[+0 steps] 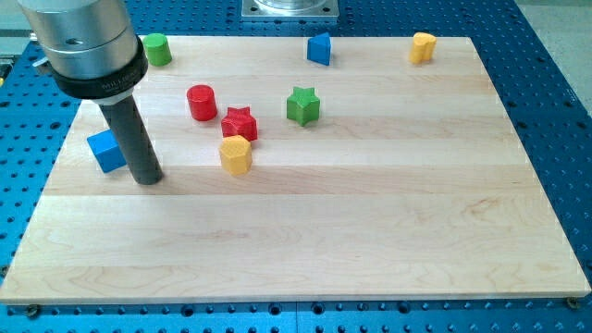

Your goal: Place your arm to the bottom of the cube

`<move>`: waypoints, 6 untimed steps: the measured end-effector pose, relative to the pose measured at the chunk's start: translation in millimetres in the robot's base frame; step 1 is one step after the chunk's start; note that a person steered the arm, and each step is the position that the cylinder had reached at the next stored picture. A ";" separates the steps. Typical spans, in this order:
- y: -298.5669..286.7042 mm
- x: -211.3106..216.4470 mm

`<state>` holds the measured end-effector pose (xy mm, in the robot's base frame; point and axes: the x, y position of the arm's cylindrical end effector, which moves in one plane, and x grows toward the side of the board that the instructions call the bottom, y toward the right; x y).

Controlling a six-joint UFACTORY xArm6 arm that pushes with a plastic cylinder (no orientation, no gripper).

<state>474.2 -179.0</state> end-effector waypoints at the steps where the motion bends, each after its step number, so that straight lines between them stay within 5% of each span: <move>1: 0.0 0.0; 6: 2.6 6.7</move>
<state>480.8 -176.4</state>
